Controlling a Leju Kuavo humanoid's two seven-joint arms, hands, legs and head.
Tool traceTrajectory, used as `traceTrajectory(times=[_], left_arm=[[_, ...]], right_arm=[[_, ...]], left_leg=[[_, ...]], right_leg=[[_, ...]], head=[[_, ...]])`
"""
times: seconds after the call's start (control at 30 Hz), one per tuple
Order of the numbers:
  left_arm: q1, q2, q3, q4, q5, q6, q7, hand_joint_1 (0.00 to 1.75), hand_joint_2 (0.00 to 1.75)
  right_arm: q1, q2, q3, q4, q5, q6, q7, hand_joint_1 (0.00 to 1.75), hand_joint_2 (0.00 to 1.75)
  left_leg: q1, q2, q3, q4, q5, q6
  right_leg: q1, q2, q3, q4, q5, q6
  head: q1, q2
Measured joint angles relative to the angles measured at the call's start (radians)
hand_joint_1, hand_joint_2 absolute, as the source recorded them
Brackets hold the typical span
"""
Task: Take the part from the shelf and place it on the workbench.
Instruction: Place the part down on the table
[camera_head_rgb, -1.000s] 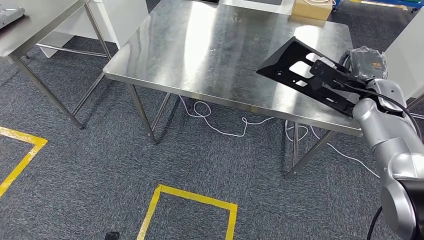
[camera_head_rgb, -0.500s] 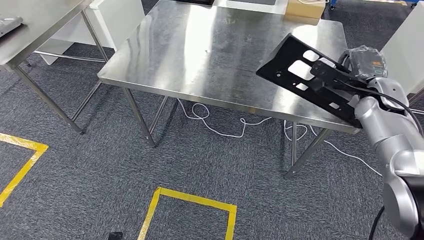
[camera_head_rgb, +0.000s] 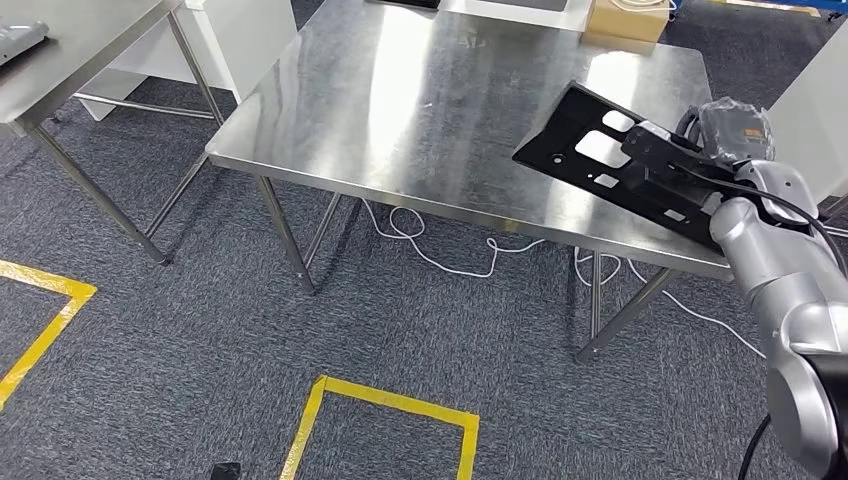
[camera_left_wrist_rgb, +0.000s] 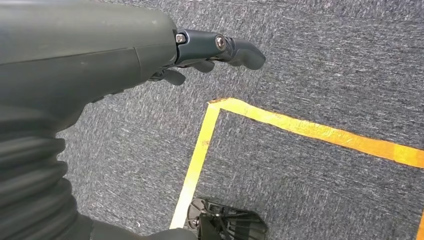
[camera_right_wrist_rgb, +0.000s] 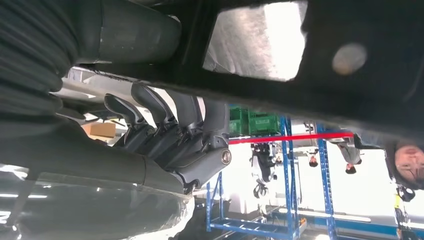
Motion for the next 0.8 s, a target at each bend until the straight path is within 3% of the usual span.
traceTrajectory(times=[0.07,0.1,0.17,0.23,0.3,0.4,0.43,0.47,0.5,0.57,0.6,0.67,0.8], left_arm=[[0.0,0.0,0.0,0.0,0.0,0.0,0.0,0.0,1.75],[0.0,0.0,0.0,0.0,0.0,0.001,-0.001,0.0,1.75],[0.001,0.0,0.0,0.0,0.0,0.002,-0.001,0.0,1.75],[0.001,0.0,0.0,0.0,0.001,0.003,-0.001,0.0,1.75],[0.001,0.001,0.0,0.0,0.001,0.003,-0.001,0.0,1.75],[0.003,0.001,0.0,0.0,0.001,0.004,-0.001,0.0,1.75],[0.004,0.001,0.0,0.0,0.001,0.004,-0.001,0.0,1.75],[0.005,0.001,0.001,0.001,0.001,0.004,-0.001,0.0,1.75],[0.006,0.001,0.001,0.001,0.001,0.004,-0.001,0.0,1.75],[0.006,0.004,0.002,0.001,0.001,0.004,-0.001,0.0,1.75],[0.006,0.005,0.002,0.001,0.001,0.004,-0.001,0.0,1.75],[0.006,0.009,0.002,0.001,0.0,0.005,-0.002,0.0,1.75],[0.004,0.007,0.003,0.001,-0.003,0.006,0.001,0.0,1.75]], right_arm=[[-0.001,0.0,0.0,0.002,-0.001,0.001,0.0,1.71,1.75],[-0.002,0.0,0.0,0.003,-0.001,0.002,0.0,1.71,1.75],[-0.003,0.0,0.0,0.005,-0.003,0.007,0.0,1.71,1.75],[-0.002,0.001,0.0,0.006,-0.004,0.009,0.0,1.71,1.75],[-0.002,0.002,0.0,0.006,-0.005,0.01,0.0,1.71,1.75],[-0.001,0.005,0.0,0.008,-0.006,0.01,0.0,1.71,1.75],[0.001,0.007,0.0,0.009,-0.006,0.01,0.0,1.71,1.75],[0.002,0.009,0.0,0.011,-0.006,0.01,0.0,1.71,1.75],[0.003,0.011,0.0,0.013,-0.007,0.01,0.0,1.71,1.75],[0.005,0.014,0.0,0.014,-0.007,0.01,0.0,1.71,1.75],[0.005,0.014,0.0,0.015,-0.008,0.01,0.0,1.71,1.75],[0.008,0.013,0.0,0.017,-0.008,0.01,0.0,1.71,1.75],[0.018,0.012,0.002,0.018,-0.005,0.01,-0.003,1.71,1.75]], left_leg=[[0.0,-0.001,0.012,0.001,-0.012,-0.012],[-0.002,-0.001,0.017,0.002,-0.019,-0.019],[-0.007,0.0,0.023,0.004,-0.028,-0.03],[-0.003,0.002,0.024,0.006,-0.036,-0.039],[0.003,0.003,0.007,0.046,-0.059,-0.048],[0.004,0.003,-0.095,0.233,-0.123,-0.055],[0.004,0.003,-0.132,0.283,-0.127,-0.054],[0.003,0.003,-0.153,0.297,-0.113,-0.05],[0.001,0.003,-0.156,0.275,-0.081,-0.043],[-0.01,0.002,-0.114,0.149,0.006,-0.012],[-0.017,0.003,-0.088,0.091,0.033,0.006],[-0.03,0.006,-0.05,0.026,0.041,0.033],[-0.033,0.011,0.005,-0.04,0.039,0.044]], right_leg=[[-0.009,-0.009,0.068,-0.151,0.07,0.021],[-0.009,-0.012,0.099,-0.213,0.095,0.023],[-0.004,-0.014,0.128,-0.263,0.109,0.009],[-0.005,-0.008,0.13,-0.261,0.104,-0.011],[-0.008,-0.005,0.139,-0.26,0.096,-0.028],[-0.001,-0.003,0.157,-0.261,0.081,-0.051],[0.004,-0.001,0.163,-0.261,0.076,-0.056],[0.008,0.002,0.17,-0.261,0.07,-0.06],[0.013,0.005,0.179,-0.261,0.064,-0.062],[0.02,0.009,0.199,-0.263,0.05,-0.063],[0.026,0.01,0.205,-0.265,0.044,-0.062],[0.025,0.01,0.214,-0.269,0.038,-0.055],[0.029,0.007,0.207,-0.239,0.035,-0.034]], head=[[0.002,0.0],[0.002,0.0],[0.001,0.0],[-0.003,0.0],[-0.005,0.0],[-0.006,0.0],[-0.005,0.0],[-0.006,0.0],[-0.006,0.0],[-0.005,0.0],[-0.002,0.0],[-0.002,0.0],[-0.007,0.0]])
